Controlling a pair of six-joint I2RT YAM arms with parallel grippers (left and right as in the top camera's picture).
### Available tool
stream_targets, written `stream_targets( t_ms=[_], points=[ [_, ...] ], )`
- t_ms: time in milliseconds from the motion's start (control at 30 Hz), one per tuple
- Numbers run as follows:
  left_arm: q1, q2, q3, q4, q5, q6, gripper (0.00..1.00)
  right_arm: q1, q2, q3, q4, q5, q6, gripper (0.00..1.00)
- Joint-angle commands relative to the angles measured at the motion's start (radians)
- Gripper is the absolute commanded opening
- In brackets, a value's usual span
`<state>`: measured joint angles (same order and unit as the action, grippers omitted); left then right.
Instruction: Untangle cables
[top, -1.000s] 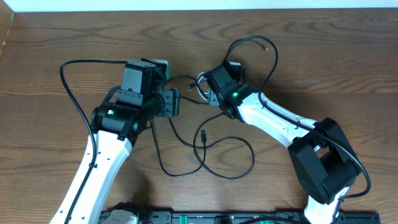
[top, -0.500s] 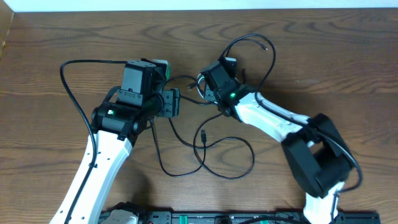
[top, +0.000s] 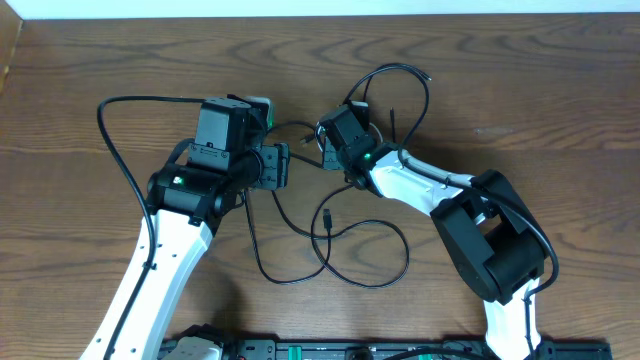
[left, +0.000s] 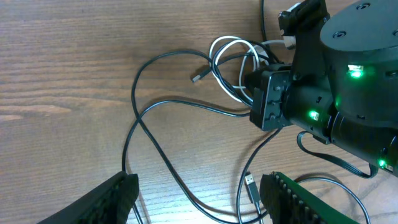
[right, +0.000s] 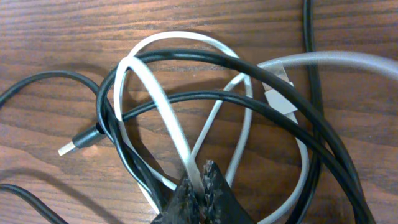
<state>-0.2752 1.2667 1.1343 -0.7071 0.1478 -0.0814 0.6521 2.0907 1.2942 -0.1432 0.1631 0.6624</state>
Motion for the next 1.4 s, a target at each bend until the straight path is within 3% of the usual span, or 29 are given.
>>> stream_targets(
  t_ms=[0, 200, 467, 1000, 1367],
  points=[
    [0.003, -0.013, 0.008, -0.003, -0.006, 0.006, 0.69, 0.003, 0.003, 0.001, -0.003, 0.002, -0.057, 0.01],
    [0.003, -0.012, 0.007, -0.003, -0.006, 0.007, 0.69, 0.003, -0.081, 0.001, -0.074, 0.001, -0.17, 0.01],
    [0.003, -0.005, 0.001, -0.003, -0.006, 0.029, 0.69, 0.001, -0.401, 0.001, -0.156, 0.084, -0.346, 0.01],
    [0.003, -0.004, 0.001, -0.003, -0.006, 0.029, 0.69, -0.057, -0.909, 0.001, -0.102, 0.144, -0.433, 0.01],
    [0.003, -0.004, 0.001, -0.003, -0.006, 0.029, 0.69, -0.199, -1.115, 0.001, -0.049, 0.432, -0.44, 0.01]
  ],
)
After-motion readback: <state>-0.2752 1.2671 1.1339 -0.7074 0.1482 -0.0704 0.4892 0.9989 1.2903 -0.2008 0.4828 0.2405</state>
